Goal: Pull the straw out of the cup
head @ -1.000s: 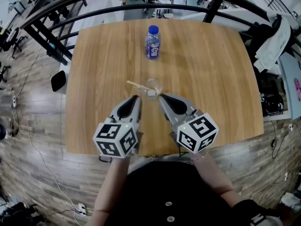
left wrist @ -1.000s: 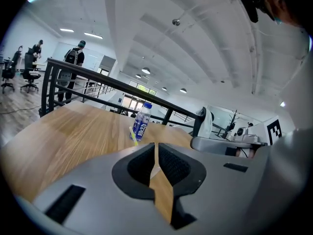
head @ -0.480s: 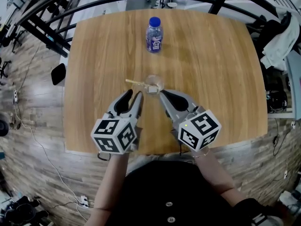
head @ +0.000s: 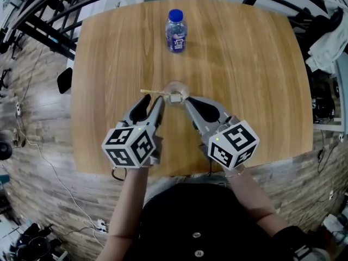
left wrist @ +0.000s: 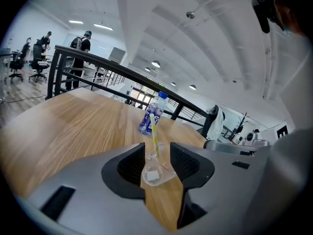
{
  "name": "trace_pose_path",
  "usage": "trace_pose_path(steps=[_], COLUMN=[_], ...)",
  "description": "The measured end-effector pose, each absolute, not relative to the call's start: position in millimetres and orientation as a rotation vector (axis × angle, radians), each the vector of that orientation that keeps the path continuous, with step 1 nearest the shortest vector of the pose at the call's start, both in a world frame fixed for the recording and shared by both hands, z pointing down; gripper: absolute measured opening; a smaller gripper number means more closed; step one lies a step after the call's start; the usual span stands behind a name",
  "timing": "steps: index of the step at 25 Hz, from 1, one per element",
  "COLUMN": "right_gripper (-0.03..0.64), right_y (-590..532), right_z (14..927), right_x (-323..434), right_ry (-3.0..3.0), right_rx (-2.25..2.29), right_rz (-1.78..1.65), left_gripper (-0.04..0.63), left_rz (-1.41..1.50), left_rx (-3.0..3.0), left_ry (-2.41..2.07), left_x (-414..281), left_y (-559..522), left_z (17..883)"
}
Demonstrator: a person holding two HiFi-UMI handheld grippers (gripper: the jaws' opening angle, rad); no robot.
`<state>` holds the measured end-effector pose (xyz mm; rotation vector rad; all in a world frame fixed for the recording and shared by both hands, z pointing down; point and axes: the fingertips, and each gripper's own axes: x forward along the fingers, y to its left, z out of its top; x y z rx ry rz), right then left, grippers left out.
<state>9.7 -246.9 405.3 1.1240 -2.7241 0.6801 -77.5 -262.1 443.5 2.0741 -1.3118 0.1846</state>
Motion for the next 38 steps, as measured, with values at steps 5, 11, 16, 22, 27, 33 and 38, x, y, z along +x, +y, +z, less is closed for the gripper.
trace_pose_path(steps=[5,11,16,22,27,33,38], right_gripper=[-0.002,-0.002,-0.002,-0.002,-0.002,-0.002,-0.002], right_y=[-248.9,-251.3,-252.4,-254.0,-254.4,-249.4,-243.6], right_z=[409.7,416.4,419.6,421.2,421.1,424.1,424.7], right_x=[14.0,15.8,16.9,20.9,22.0,27.5,31.3], right_ry=[-2.720,-2.713,-2.716,-2.717,-2.725,-2.728,-2.732], right_rx=[1.127,1.110,1.101,1.097,1.092,1.094,1.099], right_rz=[0.699,0.717,0.734,0.746,0.746,0.750,0.754], left_gripper=[0.163,0.136,0.098,0.042,0.037,0.035,0.034], left_rz=[0.185,0.186,0.203,0.181,0.169,0.170,0.156], left_rx=[2.066,2.065,2.076,2.053,2.055,2.064,2.074], left_ry=[-1.310,-1.293,-1.304,-1.329,-1.334,-1.345,-1.349], left_x=[-75.3,-71.6,-70.1,-67.5,-66.8,-68.4,-67.2], left_y=[-268.6,-272.4,-273.8,-277.5,-277.3,-275.1,-276.2], left_z=[448.7,454.1,455.4,455.3,453.8,452.0,447.9])
